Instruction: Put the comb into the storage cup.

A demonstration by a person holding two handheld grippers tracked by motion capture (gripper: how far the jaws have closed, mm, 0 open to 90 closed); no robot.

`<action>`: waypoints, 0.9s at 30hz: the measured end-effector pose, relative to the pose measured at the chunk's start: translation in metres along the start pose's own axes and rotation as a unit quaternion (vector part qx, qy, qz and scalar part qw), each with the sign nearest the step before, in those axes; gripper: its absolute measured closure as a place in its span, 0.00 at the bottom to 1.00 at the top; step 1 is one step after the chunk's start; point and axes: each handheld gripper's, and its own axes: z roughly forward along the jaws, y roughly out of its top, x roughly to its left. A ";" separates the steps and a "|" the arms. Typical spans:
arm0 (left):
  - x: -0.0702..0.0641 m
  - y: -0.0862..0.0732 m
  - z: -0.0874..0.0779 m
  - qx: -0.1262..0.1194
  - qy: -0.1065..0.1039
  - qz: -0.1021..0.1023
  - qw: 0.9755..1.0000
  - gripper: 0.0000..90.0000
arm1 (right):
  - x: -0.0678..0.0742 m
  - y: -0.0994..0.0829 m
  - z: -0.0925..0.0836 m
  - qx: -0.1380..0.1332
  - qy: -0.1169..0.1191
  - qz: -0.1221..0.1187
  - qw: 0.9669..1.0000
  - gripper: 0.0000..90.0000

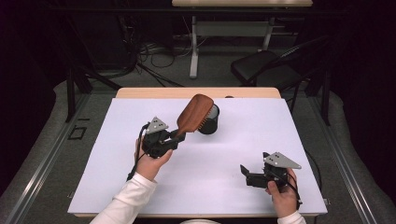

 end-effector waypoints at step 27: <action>0.001 0.003 -0.001 -0.010 -0.002 -0.007 1.000 0.80 | -0.009 0.055 0.030 0.107 0.049 0.030 0.993 0.05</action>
